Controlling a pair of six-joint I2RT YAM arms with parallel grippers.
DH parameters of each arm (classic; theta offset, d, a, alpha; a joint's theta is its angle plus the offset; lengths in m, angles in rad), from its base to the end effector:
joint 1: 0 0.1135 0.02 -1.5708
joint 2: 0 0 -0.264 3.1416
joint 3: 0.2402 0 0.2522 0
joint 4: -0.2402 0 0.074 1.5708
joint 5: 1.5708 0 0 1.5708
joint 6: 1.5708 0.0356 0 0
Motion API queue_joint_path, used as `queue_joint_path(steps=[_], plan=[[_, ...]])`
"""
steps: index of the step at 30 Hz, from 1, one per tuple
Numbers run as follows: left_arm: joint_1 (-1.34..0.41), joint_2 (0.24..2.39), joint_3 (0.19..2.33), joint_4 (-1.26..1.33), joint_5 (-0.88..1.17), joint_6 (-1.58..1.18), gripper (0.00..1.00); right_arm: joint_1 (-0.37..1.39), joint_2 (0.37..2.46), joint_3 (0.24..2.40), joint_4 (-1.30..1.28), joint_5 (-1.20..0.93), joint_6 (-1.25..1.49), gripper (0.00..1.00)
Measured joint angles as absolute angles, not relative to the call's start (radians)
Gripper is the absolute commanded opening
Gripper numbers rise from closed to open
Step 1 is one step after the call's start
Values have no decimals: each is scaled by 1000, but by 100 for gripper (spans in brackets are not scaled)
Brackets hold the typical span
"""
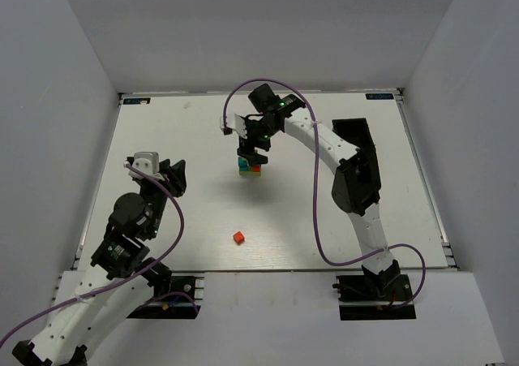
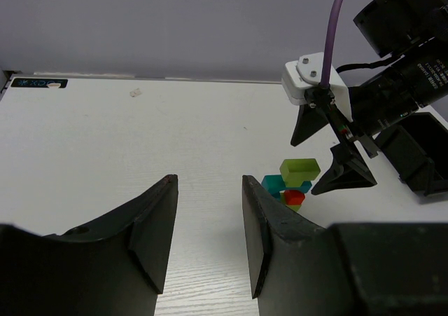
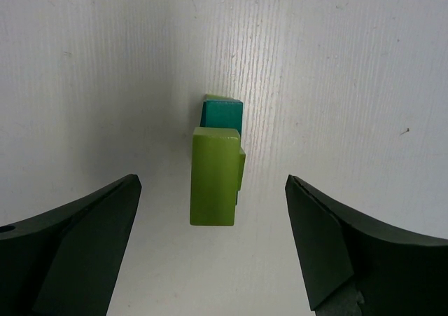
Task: Build the wood block tower
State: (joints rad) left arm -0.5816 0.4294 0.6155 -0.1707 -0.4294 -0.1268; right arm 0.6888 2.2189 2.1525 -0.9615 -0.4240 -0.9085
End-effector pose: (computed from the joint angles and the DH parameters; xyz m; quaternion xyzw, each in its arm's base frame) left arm 0.1050 -0.0513 0.3293 0.0067 0.7021 -0.1013 0.7048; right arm 0.3634 0.3182 0.2764 -0.7141 0.6167 0.1727 0.2828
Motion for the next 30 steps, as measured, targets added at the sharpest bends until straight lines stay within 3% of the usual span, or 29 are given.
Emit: queue_joint_path(steps=[15, 23, 24, 27, 28, 30], plan=[[-582, 429, 616, -171, -429, -127, 52, 689, 2209, 2132, -922, -417, -894, 90], [-582, 429, 616, -171, -429, -127, 52, 690, 2037, 2110, -903, -420, -874, 90], [-582, 430, 616, -171, -429, -127, 37, 690, 1996, 2092, -894, -427, -868, 90], [-582, 440, 616, -162, -411, -123, 5, 689, 1841, 1939, -801, -472, -844, 90], [-581, 451, 616, -155, -397, -120, 0, 688, 1783, 1870, -775, -496, -837, 90], [-579, 484, 616, -146, -348, -106, 0, 689, 1694, 1727, -721, -576, -831, 90]])
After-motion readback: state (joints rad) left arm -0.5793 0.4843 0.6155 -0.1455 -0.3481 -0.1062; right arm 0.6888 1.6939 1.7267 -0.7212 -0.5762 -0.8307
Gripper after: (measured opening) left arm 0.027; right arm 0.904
